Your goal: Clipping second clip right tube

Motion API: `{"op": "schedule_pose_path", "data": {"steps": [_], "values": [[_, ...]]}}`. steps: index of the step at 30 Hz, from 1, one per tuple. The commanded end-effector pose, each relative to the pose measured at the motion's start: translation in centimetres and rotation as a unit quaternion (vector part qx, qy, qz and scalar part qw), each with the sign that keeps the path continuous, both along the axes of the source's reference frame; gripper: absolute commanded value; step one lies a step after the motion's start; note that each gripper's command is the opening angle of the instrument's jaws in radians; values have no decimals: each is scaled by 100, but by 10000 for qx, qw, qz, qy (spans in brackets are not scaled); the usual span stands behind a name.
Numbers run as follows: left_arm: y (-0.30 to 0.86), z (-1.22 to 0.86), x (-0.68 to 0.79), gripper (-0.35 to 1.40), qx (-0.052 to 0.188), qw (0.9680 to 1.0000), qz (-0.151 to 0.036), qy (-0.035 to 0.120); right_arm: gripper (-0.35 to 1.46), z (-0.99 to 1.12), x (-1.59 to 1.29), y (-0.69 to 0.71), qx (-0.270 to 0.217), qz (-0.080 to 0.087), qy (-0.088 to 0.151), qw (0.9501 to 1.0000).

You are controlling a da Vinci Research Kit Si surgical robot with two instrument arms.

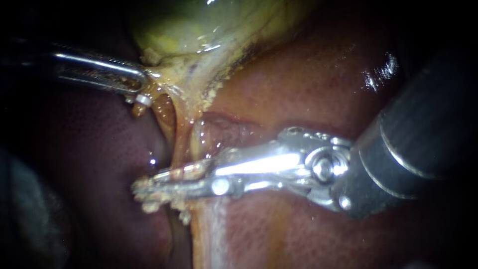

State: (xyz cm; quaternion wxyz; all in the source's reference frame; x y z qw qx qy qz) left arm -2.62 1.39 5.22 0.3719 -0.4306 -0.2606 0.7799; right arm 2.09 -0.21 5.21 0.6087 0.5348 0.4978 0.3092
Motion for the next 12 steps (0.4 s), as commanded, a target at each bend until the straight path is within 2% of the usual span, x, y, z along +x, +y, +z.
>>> {"op": "schedule_pose_path", "data": {"steps": [1, 12], "values": [[0, 0, 0, -35, 0, 10000, 0, 1, -35, 2, 0, -1, -5, 1, -2, 10000], [0, 2, -1, -35, -2, 10000, -3, 3, -35, 3, -1, -2, -12, -6, 0, 10000]]}}
